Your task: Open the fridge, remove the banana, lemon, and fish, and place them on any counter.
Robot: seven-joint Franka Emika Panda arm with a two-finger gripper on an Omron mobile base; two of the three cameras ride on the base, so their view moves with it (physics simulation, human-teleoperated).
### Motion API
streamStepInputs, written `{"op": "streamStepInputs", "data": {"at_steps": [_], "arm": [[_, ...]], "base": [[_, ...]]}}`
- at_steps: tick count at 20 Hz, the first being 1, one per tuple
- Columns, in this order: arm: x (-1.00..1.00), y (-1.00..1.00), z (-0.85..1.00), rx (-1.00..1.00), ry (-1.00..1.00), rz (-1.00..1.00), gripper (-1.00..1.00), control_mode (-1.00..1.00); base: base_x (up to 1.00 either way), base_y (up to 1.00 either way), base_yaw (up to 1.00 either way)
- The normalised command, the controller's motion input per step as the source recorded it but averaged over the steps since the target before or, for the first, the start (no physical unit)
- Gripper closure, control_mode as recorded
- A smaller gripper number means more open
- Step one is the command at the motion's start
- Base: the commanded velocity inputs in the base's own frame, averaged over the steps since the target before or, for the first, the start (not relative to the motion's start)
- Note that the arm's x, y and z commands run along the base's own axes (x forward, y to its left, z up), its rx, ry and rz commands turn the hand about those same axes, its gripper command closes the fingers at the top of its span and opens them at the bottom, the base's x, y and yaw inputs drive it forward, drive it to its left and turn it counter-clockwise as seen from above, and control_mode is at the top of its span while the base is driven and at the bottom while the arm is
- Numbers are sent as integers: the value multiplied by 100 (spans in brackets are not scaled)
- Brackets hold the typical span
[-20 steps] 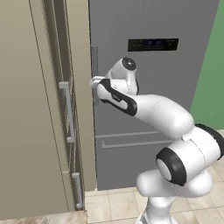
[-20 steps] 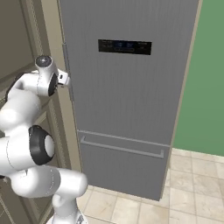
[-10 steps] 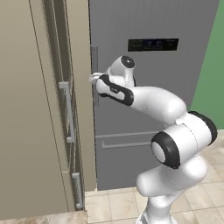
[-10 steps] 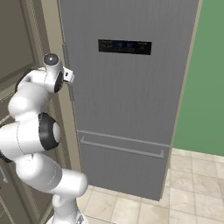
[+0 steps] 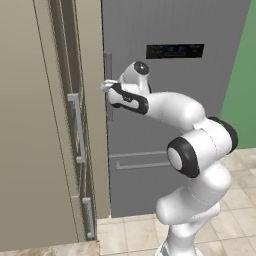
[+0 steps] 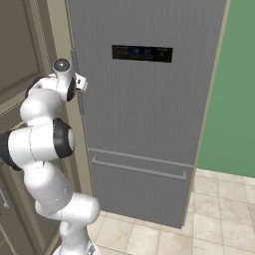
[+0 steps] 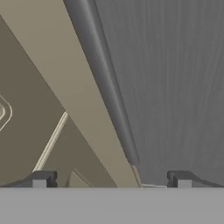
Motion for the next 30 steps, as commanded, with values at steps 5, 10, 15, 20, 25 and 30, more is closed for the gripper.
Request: {"op": "streamStepInputs", "data": {"at_steps": [5,10,15,20,25,30], "arm": [[22,18,0,0,-4,-1,-100,-100],[22,6,0,0,-5,-3,-100,-100],[28,0,0,0,0,-8,-100,-100],[28,4,-2,0,0,-8,-100,-100],[27,21,-3,0,0,-4,-100,-100],[32,11,-3,0,1,-4,-100,-100]], "base": [[0,0,0],[0,0,0],[0,0,0],[0,0,0],[0,0,0],[0,0,0]]}}
